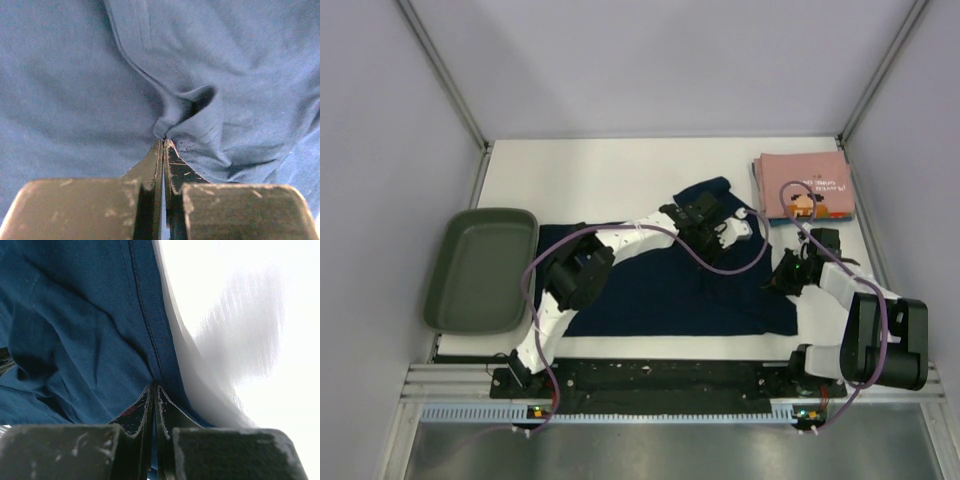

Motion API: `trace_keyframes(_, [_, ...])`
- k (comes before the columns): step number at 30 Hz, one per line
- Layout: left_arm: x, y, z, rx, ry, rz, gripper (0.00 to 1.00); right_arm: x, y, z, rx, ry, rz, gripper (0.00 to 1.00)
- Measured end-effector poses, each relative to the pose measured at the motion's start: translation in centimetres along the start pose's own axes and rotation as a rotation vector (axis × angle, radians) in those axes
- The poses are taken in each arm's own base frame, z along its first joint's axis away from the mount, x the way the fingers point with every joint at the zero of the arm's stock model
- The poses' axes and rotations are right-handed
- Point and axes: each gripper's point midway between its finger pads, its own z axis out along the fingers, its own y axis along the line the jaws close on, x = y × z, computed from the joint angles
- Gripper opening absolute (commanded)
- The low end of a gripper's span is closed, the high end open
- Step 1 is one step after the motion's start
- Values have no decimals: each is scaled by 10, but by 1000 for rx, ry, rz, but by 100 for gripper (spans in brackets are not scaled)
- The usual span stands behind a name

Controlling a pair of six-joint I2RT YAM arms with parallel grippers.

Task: Fold and stack the t-shirts
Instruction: Fold the flattened tshirt in 1/3 of the way

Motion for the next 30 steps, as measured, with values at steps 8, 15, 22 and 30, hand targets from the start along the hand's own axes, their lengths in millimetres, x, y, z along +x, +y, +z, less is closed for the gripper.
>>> trace_keyframes(8, [33,22,-9,-57,14,-241,16,0,-1,0,2,-2,2,0])
trace_keyframes(15, [36,41,-21,-145,16,-274,50,-2,-3,-3,22,-12,0,2])
trace_keyframes(22, [8,45,-85,-212,-32,-107,52,-27,-2,-47,117,-165,-57,62])
trace_keyframes(30, [62,21,-187,-344,83,162,67,-52,31,-93,26,-353,10,99])
